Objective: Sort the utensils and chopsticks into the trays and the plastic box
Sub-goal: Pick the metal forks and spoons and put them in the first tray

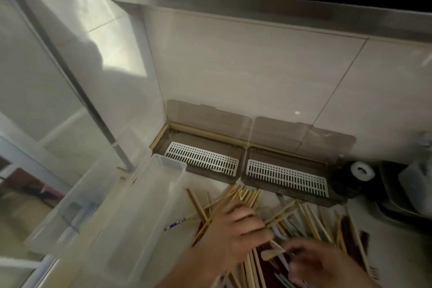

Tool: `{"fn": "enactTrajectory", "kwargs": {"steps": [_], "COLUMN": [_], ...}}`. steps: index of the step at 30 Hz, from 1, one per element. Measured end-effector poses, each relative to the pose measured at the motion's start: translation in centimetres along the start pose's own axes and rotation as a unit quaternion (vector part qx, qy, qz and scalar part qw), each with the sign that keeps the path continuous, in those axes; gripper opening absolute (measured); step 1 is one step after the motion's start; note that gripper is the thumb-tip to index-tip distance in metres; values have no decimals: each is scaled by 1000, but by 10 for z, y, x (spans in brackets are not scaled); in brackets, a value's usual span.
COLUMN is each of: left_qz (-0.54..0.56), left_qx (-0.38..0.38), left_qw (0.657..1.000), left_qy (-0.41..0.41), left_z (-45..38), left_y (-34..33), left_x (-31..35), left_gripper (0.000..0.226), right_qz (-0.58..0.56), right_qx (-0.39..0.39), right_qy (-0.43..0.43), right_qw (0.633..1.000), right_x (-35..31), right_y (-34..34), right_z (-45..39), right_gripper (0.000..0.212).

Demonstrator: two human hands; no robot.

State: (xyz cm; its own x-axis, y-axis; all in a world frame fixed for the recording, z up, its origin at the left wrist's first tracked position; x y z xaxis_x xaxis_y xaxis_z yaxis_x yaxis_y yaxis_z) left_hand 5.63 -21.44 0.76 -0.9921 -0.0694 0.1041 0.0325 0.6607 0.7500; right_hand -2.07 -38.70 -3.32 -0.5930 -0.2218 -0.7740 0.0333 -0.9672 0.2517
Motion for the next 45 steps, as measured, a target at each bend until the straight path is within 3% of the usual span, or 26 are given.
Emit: {"fn": "enactTrajectory", "kwargs": {"steps": [1,7,9,12,14,16,19,24,28,31,34,36,40,42,45], "left_qz": [-19,-65,-85,-101,-104,-117,-94,-86,-91,-104,-97,-52,40,58,84], "left_qx": [18,108,87,20,-19,-59,-104,-93,-110,-123,-77,-67,-132,-182,-263], "left_qw": [1000,987,973,884,851,850,840,844,840,837,881,909,952,960,946], "left_qy": [5,96,194,456,515,510,525,521,523,522,457,409,272,203,173], "left_z": [1,19,28,62,78,84,92,95,93,87,66,54,32,28,29], "left_y": [7,55,62,62,56,49,36,32,31,31,29,18,-29,-56,-90], "left_x": [-11,-92,-123,-162,-167,-165,-162,-158,-158,-152,-133,-117,-59,-30,-2], "left_gripper": [8,17,21,47,45,41,46,49,51,52,43,36,35,32,39], "right_qz": [44,129,182,244,283,280,365,444,432,360,259,260,306,339,363], "right_qx": [-49,-122,-125,-28,32,54,32,8,29,62,129,184,293,284,212], "right_qy": [10,82,93,117,117,96,81,61,102,154,221,239,169,100,29], "right_qw": [998,981,971,962,951,954,927,894,896,918,931,917,890,891,907], "right_x": [-17,-111,-137,-169,-179,-179,-172,-160,-164,-169,-163,-143,-57,-13,39], "right_y": [-28,-47,-54,-55,-63,-78,-102,-117,-110,-92,-53,-24,25,29,19], "right_z": [2,-63,-96,-156,-191,-221,-253,-276,-272,-247,-195,-153,-67,-40,-17], "right_gripper": [13,24,19,16,10,11,14,14,17,18,12,9,12,13,14]}}
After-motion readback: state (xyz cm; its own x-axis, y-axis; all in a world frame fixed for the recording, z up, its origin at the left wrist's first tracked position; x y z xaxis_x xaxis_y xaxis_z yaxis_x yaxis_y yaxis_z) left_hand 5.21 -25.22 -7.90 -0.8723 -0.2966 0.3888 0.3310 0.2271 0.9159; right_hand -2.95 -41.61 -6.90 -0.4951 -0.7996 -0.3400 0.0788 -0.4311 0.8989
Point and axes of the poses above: each hand's wrist, its own z-axis away from the middle knuckle, its own y-axis out of the back of the hand, x = y × z, the point moved 7 cm from there along -z, towards the middle knuckle, and after that the axes turned 5 degrees about -y, right-handed, at the moved point
